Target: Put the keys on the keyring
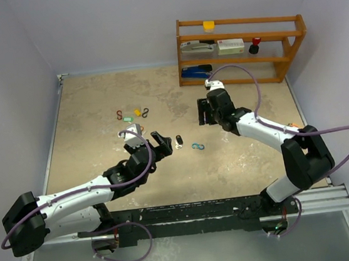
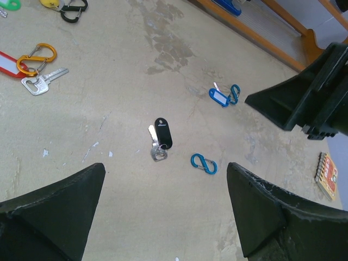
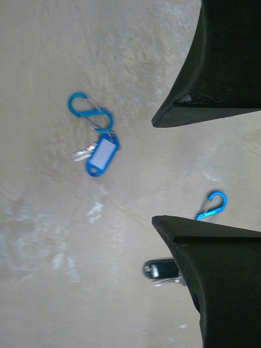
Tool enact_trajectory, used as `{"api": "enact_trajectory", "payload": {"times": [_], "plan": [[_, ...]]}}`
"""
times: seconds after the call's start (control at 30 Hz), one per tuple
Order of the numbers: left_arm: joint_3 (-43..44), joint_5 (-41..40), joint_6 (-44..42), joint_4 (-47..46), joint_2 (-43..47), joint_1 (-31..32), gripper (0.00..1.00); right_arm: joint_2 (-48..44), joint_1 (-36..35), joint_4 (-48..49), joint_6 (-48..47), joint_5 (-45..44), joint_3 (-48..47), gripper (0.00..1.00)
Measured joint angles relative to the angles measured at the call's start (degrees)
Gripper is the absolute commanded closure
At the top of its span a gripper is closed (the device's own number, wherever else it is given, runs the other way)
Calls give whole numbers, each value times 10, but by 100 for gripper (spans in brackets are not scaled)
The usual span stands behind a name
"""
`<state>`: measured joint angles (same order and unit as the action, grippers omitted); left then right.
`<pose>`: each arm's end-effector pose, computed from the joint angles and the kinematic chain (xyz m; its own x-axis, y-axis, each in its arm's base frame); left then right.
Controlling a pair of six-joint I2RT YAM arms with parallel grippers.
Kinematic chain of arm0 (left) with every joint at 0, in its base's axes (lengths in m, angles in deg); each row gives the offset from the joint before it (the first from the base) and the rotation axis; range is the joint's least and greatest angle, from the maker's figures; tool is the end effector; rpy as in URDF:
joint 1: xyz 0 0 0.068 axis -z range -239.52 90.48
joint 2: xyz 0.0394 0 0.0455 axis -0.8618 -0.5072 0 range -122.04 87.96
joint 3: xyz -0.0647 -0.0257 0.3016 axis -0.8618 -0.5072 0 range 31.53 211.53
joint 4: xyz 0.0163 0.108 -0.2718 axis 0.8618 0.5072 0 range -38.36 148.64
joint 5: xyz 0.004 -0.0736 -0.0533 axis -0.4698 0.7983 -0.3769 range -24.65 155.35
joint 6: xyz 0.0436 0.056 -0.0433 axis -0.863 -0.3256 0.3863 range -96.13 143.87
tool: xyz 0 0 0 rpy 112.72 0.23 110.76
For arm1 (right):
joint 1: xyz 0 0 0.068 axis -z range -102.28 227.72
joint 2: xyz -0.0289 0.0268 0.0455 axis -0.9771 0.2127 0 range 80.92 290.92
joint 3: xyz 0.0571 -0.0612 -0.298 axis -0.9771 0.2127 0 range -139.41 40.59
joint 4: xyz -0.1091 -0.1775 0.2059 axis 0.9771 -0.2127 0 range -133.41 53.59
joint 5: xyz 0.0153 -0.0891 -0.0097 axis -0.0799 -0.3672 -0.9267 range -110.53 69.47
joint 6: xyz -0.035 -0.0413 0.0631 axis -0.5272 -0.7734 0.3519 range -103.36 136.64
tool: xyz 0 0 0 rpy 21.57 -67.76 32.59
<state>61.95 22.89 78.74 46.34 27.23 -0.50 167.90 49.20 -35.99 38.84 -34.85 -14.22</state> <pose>0.1753 -0.1965 0.2342 -0.3849 -0.5309 -0.7550 0.0046 0.8169 -0.5768 0.3552 0.1726 0.2415 -0.5330 0.1270 -0.8365 -0.0826 0.9761 0.2008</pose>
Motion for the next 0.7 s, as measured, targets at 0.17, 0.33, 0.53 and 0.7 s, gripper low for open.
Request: {"api": "enact_trajectory", "payload": {"times": [0.17, 0.33, 0.53, 0.7], "plan": [[0, 0, 0, -6, -8, 0, 10, 2, -21, -66, -33, 69, 8, 24], [0, 1, 0, -10, -14, 0, 10, 21, -42, -102, -72, 122, 9, 21], [0, 0, 0, -10, -14, 0, 10, 65, -61, -122, -113, 156, 9, 21], [0, 0, 0, -10, -14, 0, 10, 88, -83, -126, -137, 166, 6, 23]]}}
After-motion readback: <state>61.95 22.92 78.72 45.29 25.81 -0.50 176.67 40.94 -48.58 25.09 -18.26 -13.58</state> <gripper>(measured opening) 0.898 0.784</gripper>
